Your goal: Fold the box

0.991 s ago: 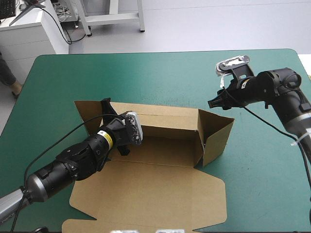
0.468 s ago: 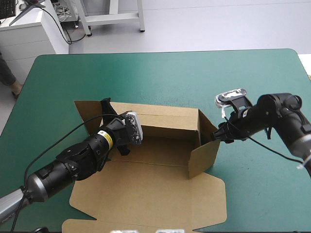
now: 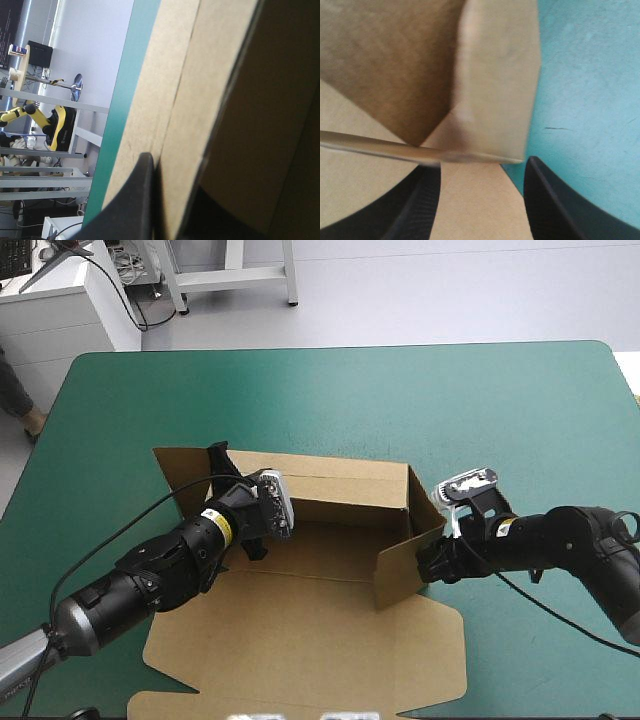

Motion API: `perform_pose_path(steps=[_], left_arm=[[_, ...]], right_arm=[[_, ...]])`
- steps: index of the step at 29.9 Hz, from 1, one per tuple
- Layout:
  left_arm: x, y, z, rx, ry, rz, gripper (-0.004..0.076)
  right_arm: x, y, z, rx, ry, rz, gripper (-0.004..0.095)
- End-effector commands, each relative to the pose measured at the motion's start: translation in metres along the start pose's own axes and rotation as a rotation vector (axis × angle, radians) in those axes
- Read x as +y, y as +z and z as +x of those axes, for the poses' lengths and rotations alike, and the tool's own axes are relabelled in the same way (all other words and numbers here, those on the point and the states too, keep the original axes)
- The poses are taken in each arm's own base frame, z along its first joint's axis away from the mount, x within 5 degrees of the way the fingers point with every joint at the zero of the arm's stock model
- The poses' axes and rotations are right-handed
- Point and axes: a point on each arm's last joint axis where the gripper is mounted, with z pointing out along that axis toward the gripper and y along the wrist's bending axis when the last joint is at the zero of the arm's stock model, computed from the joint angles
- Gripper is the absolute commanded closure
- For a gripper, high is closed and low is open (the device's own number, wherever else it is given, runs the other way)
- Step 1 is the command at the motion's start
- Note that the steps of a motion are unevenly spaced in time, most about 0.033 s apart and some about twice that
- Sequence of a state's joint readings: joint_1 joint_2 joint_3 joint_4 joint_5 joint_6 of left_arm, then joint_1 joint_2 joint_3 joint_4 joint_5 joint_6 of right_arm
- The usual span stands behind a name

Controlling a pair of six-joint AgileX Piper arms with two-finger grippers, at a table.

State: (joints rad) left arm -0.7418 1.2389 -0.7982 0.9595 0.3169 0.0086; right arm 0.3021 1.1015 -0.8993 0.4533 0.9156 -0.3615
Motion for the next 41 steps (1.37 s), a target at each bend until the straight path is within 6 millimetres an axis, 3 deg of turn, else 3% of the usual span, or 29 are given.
perform_pose_path(steps=[1,11,24,41], left_arm=[[-0.015,0.005,0.022,0.208,-0.143,0.075,0.0732],[-0.015,0.005,0.022,0.206,-0.143,0.074,0.0732],[-0.015,0.006,0.021,0.198,-0.146,0.075,0.0732],[-0.015,0.006,0.021,0.19,-0.144,0.074,0.0732]], right_arm=[[0.016,-0.007,-0.009,-0.093,-0.046,-0.04,0.0436],[0.036,0.003,-0.016,-0.177,-0.039,0.041,0.0436],[0.055,0.059,-0.027,-0.215,-0.022,0.225,0.045],[0.065,0.031,-0.03,-0.357,-0.009,0.206,0.0439]])
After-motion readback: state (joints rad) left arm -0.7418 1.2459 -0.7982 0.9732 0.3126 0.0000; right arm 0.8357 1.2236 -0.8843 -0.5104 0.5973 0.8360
